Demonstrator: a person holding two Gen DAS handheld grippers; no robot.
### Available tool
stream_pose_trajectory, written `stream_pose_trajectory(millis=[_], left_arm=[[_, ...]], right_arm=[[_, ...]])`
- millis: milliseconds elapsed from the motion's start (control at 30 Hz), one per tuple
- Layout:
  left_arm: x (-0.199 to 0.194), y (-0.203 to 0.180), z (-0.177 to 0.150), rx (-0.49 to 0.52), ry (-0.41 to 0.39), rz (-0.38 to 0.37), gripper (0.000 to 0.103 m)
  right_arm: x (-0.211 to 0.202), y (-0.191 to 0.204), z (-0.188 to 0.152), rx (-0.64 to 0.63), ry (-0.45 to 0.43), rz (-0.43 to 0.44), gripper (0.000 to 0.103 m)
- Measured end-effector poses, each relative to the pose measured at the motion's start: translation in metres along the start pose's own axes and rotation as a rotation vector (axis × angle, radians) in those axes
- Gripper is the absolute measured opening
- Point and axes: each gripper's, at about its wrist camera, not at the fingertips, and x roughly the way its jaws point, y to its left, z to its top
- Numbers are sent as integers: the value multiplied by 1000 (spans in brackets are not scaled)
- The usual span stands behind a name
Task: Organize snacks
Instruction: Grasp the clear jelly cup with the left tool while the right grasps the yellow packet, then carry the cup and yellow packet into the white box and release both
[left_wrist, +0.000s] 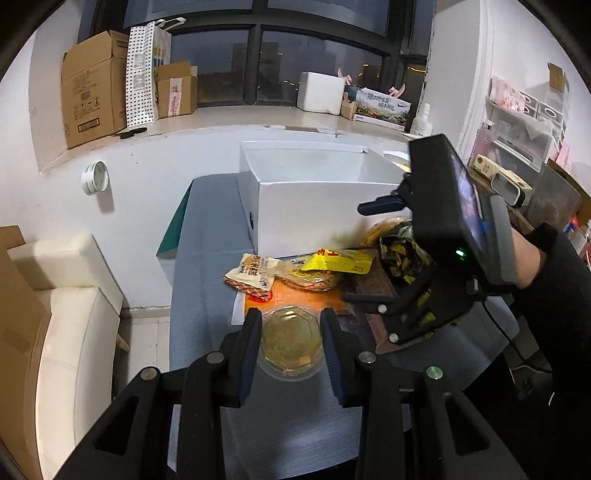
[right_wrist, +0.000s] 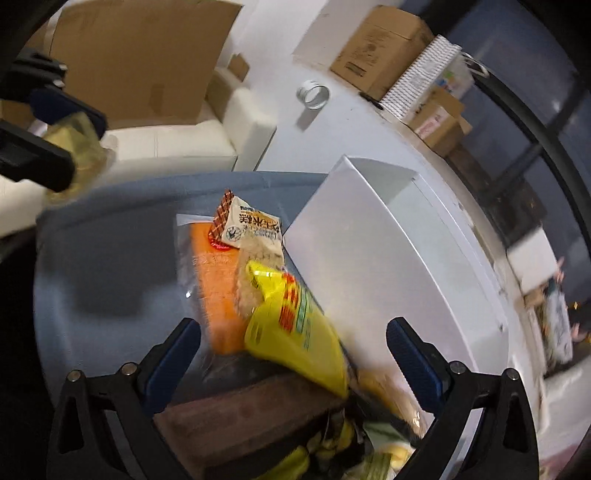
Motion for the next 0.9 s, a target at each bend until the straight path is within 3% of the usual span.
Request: stream_pose_trajectory(millis=[100,167,300,367,600,900], left_arm=[[-1,3,-1,-14,-5,-6,36],[-2,4,-2,-19,-6,-6,36],[-3,5,-3,-23,-11,-8,36],[-3,5,-3,-25,-14,-11,36],[-4,7,4,-52,-29,-31,36],[-4,-14,50,-24,-104,-102,36]], right_arm=[[7,-3,6,-18,25,-8,98],[10,-7,8,-17,41,-11,87],[31,-22,4,54,150,49,26],[26,-25,0,67,125,19,23],[-18,-62,-10,332,-36,160,18],[-89,-99,-41,706,-302,227,17]])
